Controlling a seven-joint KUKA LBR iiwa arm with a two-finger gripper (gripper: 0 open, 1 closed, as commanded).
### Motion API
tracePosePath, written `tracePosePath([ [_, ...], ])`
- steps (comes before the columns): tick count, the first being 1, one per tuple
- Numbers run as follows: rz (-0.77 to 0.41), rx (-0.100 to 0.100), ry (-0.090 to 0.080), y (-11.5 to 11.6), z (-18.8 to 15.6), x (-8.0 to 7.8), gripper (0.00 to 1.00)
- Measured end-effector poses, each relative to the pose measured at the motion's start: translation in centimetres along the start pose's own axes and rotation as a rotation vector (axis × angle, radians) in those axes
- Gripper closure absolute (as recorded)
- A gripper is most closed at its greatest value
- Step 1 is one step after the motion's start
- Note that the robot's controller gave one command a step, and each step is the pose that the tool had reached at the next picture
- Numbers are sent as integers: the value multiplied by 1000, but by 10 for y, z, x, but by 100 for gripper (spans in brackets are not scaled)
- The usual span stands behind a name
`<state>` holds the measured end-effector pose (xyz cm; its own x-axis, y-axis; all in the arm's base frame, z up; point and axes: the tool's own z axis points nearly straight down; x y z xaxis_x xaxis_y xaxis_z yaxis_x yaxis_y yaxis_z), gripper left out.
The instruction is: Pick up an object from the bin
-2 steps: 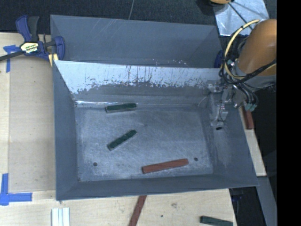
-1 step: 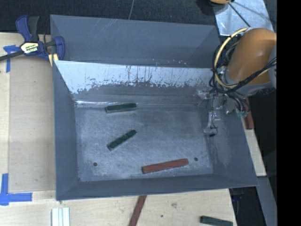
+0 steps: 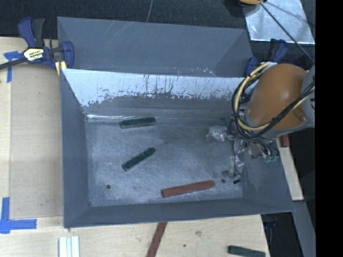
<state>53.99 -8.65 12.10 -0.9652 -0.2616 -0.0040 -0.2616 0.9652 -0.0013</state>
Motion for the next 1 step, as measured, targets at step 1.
tracePosePath([
  [1,-11,-2,5,43,-21,8,0],
])
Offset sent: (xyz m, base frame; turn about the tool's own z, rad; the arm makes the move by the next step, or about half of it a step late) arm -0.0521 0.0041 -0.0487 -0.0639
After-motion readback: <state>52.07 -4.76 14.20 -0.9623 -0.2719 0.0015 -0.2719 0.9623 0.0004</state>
